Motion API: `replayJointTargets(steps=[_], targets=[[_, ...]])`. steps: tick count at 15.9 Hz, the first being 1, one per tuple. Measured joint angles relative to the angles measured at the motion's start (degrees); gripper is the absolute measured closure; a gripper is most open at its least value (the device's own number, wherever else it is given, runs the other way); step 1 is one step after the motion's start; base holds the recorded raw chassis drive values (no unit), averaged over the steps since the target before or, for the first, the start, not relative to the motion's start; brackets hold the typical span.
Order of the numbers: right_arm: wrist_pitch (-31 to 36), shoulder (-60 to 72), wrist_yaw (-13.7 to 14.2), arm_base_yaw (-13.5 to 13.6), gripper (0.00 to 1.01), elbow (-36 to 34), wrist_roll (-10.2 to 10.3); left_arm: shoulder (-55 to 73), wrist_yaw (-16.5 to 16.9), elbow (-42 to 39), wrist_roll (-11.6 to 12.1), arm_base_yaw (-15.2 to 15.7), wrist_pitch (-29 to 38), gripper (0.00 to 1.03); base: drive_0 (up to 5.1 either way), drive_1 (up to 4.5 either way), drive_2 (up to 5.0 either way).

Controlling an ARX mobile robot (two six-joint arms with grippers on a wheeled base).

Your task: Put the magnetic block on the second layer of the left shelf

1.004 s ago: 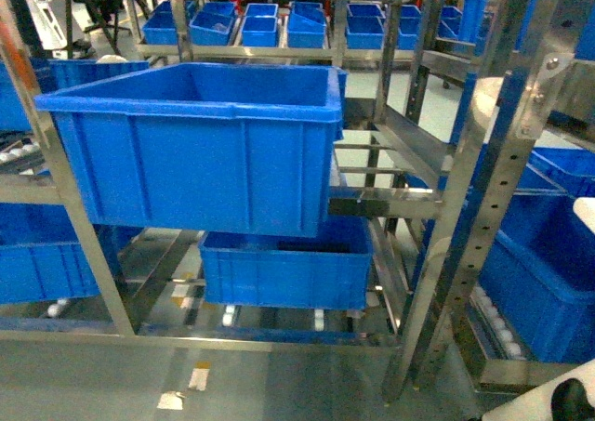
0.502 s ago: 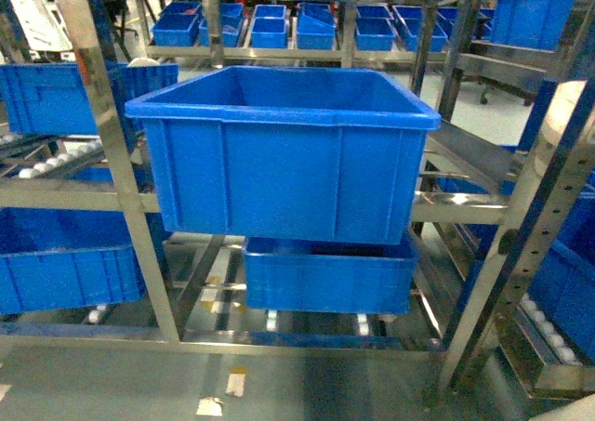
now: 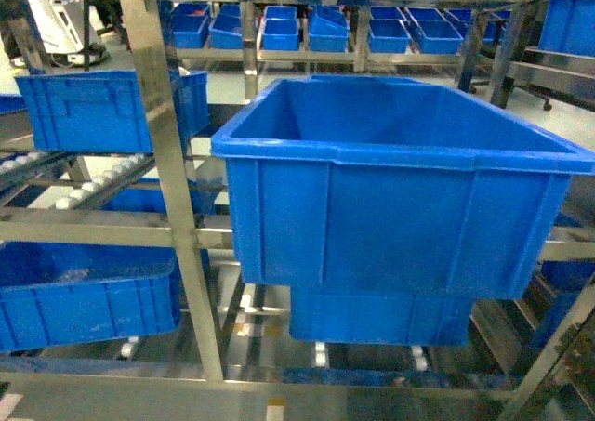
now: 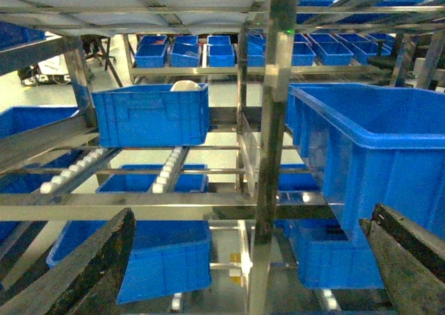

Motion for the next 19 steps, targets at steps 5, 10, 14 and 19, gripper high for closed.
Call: replayJointTargets(steps=[5, 10, 14, 19], targets=[[0.04, 0.07, -0.11, 0.09, 0.68, 0.00, 0.00, 0.00, -0.17, -0.02, 0.00, 0.00, -0.22, 0.05, -2.2, 2.85, -0.6], [-0.07, 0.04, -0.07, 0.00, 0.68, 0.00, 0.00, 0.00, -0.07, -0.02, 0.00, 0.00, 0.02, 0.05, 0.0, 0.00, 0.0], [5.01, 7.39, 1.99, 3.93, 0.68, 7.15, 2.69, 0.00, -0.04, -0.02, 0.00, 0.00, 0.02, 0.05, 0.0, 0.00, 0.0], [6.80, 14.95, 2.27, 4.96, 0.68, 13.44, 4.46, 0.00, -0.02, -0.02, 0.00, 0.00, 0.02, 0.05, 0.0, 0.00, 0.0]])
